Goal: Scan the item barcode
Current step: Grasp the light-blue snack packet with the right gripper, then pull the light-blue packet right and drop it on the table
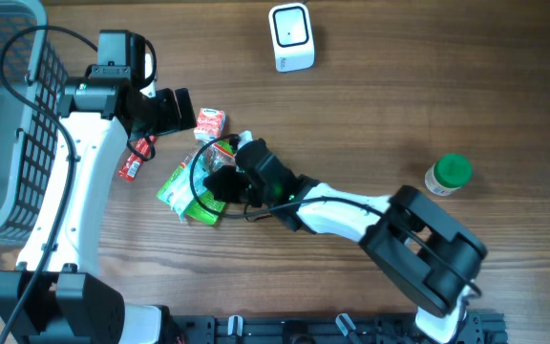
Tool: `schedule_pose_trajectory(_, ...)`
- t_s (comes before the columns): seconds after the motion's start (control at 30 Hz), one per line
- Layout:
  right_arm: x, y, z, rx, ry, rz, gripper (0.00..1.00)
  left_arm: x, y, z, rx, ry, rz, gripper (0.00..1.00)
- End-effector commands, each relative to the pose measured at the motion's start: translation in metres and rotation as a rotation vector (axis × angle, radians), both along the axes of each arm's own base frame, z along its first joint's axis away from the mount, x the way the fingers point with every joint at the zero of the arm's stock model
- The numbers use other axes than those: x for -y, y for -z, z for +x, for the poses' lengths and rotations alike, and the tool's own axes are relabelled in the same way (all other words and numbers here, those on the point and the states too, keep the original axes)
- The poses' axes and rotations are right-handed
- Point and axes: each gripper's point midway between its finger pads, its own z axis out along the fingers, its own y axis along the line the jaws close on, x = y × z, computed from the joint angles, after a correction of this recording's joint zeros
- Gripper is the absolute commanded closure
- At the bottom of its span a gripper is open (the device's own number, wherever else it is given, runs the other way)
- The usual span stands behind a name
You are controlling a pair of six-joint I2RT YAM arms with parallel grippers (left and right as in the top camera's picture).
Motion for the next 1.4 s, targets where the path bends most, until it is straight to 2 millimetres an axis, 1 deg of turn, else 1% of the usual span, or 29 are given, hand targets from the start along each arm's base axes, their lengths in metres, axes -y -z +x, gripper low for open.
schedule_pose_trajectory(0.0, 0.007, -0.066, 0.004, 0.150, -0.067, 0.052, 0.96, -0.001, 0.000, 0.001, 0.002, -0.004, 0.004, 0.00)
schedule_pose_trajectory(0.07, 0.016, -0.079, 0.004, 0.171, -0.066, 0.041, 0.96, -0.001, 0.000, 0.001, 0.002, -0.003, 0.004, 0.00)
schedule_pose_trajectory(0.13, 0.030, -0.092, 0.006, 0.173, -0.051, 0.028, 0.96, -0.001, 0.000, 0.001, 0.002, -0.003, 0.004, 0.00)
schedule_pose_trajectory(0.23, 0.051, -0.101, 0.008, 0.144, -0.022, 0.003, 0.96, -0.001, 0.000, 0.001, 0.002, -0.003, 0.004, 0.00)
schedule_pose_trajectory(0.3, 0.068, -0.101, 0.008, 0.100, -0.008, -0.023, 0.96, -0.001, 0.000, 0.001, 0.002, -0.003, 0.004, 0.00)
schedule_pose_trajectory(0.33, 0.079, -0.098, 0.006, 0.067, -0.005, -0.042, 0.96, -0.001, 0.000, 0.001, 0.002, -0.003, 0.004, 0.00)
schedule_pose_trajectory(0.4, 0.091, -0.092, 0.005, 0.041, -0.023, -0.071, 0.96, -0.001, 0.000, 0.001, 0.002, -0.004, 0.004, 0.00)
schedule_pose_trajectory(0.53, 0.129, -0.063, 0.002, -0.035, -0.036, -0.195, 0.96, -0.001, 0.000, 0.001, 0.002, -0.004, 0.004, 0.00)
schedule_pose_trajectory(0.6, 0.145, -0.053, 0.002, -0.048, -0.045, -0.249, 0.96, -0.001, 0.000, 0.001, 0.002, -0.004, 0.004, 0.00)
schedule_pose_trajectory(0.63, 0.160, -0.046, 0.002, -0.060, -0.049, -0.289, 0.96, -0.001, 0.000, 0.001, 0.002, -0.004, 0.004, 0.00)
schedule_pose_trajectory(0.77, 0.192, -0.029, 0.003, -0.089, -0.010, -0.411, 0.96, -0.001, 0.000, 0.001, 0.002, -0.003, 0.004, 0.00)
schedule_pose_trajectory(0.83, 0.204, -0.021, 0.004, -0.084, 0.000, -0.464, 0.96, -0.001, 0.000, 0.001, 0.002, -0.003, 0.004, 0.00)
schedule_pose_trajectory(0.97, 0.217, -0.010, 0.005, -0.077, 0.029, -0.538, 0.96, -0.001, 0.000, 0.001, 0.001, -0.003, 0.004, 0.00)
schedule_pose_trajectory(1.0, 0.220, -0.009, 0.005, -0.076, 0.038, -0.554, 0.93, -0.001, 0.000, 0.001, 0.002, -0.004, 0.004, 0.00)
schedule_pose_trajectory(1.03, 0.223, -0.008, 0.006, -0.076, 0.044, -0.568, 0.76, -0.001, 0.000, 0.001, 0.002, -0.004, 0.004, 0.00)
schedule_pose_trajectory(1.07, 0.224, -0.008, 0.005, -0.077, 0.046, -0.576, 0.53, -0.001, 0.000, 0.001, 0.002, -0.004, 0.004, 0.00)
schedule_pose_trajectory(1.1, 0.226, -0.007, 0.005, -0.079, 0.047, -0.584, 0.48, -0.001, 0.000, 0.001, 0.002, -0.004, 0.004, 0.00)
schedule_pose_trajectory(1.13, 0.228, -0.006, 0.004, -0.082, 0.045, -0.595, 0.47, -0.001, 0.000, 0.001, 0.002, -0.004, 0.004, 0.00)
schedule_pose_trajectory(1.17, 0.228, -0.007, 0.003, -0.082, 0.038, -0.601, 0.43, -0.001, 0.000, 0.001, 0.002, -0.004, 0.004, 0.00)
schedule_pose_trajectory(1.2, 0.229, -0.008, 0.002, -0.080, 0.030, -0.605, 0.36, -0.001, 0.000, 0.001, 0.002, -0.004, 0.004, 0.00)
schedule_pose_trajectory(1.23, 0.229, -0.011, 0.003, -0.081, 0.032, -0.605, 0.34, -0.001, 0.000, 0.001, 0.002, -0.004, 0.004, 0.00)
schedule_pose_trajectory(1.33, 0.226, -0.030, 0.010, -0.075, 0.035, -0.591, 0.27, -0.001, 0.000, 0.001, 0.002, -0.004, 0.004, 0.00)
schedule_pose_trajectory(1.37, 0.223, -0.036, 0.011, -0.075, 0.031, -0.582, 0.27, -0.001, 0.000, 0.001, 0.002, -0.004, 0.004, 0.00)
